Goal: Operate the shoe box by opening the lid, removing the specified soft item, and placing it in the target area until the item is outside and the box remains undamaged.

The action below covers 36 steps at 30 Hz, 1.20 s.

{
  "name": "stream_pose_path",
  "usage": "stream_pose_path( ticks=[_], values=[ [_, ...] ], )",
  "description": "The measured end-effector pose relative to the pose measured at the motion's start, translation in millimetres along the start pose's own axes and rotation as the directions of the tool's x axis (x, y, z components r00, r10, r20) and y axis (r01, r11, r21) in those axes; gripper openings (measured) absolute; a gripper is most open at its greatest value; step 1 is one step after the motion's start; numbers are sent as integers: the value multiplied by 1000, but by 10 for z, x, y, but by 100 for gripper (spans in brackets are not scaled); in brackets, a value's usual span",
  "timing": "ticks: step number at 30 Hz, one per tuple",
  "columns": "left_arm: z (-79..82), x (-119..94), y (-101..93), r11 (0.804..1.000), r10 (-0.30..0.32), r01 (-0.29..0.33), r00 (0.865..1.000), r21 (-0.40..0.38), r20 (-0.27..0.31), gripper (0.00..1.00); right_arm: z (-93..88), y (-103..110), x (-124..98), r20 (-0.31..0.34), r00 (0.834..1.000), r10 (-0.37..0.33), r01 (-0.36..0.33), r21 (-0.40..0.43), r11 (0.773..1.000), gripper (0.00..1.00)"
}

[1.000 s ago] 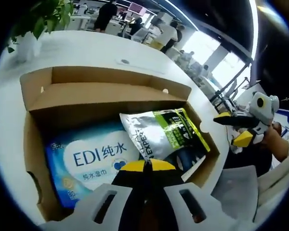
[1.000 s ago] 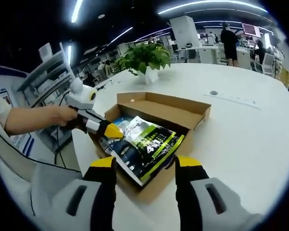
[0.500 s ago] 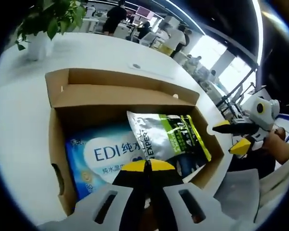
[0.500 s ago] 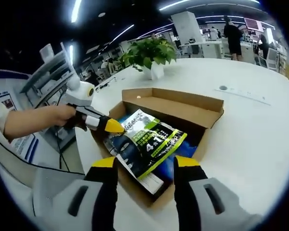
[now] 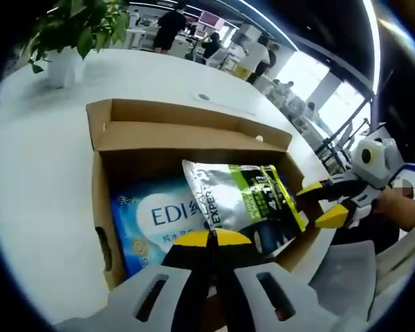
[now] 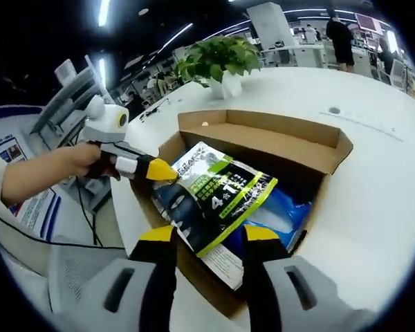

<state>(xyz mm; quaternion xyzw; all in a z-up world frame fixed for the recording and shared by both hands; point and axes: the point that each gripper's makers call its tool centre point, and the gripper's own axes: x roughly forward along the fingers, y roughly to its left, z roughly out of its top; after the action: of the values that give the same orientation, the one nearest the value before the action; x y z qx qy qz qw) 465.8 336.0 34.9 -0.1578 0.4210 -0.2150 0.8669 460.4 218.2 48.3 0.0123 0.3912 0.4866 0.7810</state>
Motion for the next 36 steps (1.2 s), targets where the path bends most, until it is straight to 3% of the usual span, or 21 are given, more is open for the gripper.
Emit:
stream_pose_path(
  ticks=[9,23,36],
  values=[
    [-24,2,14,1000,1,-1,1000,7,-3,0,-117,-56,114,-68,997,-24,27,55,998,27],
    [-36,4,32,1000,-7,7,1000,9,-5,0,-125,-5,276,-102,995,-16,20,40,999,23],
    [98,-104,-86,1000,-10,10,999,14,45,0,40,-70,142,-33,997,-70,72,37,997,4]
  ],
)
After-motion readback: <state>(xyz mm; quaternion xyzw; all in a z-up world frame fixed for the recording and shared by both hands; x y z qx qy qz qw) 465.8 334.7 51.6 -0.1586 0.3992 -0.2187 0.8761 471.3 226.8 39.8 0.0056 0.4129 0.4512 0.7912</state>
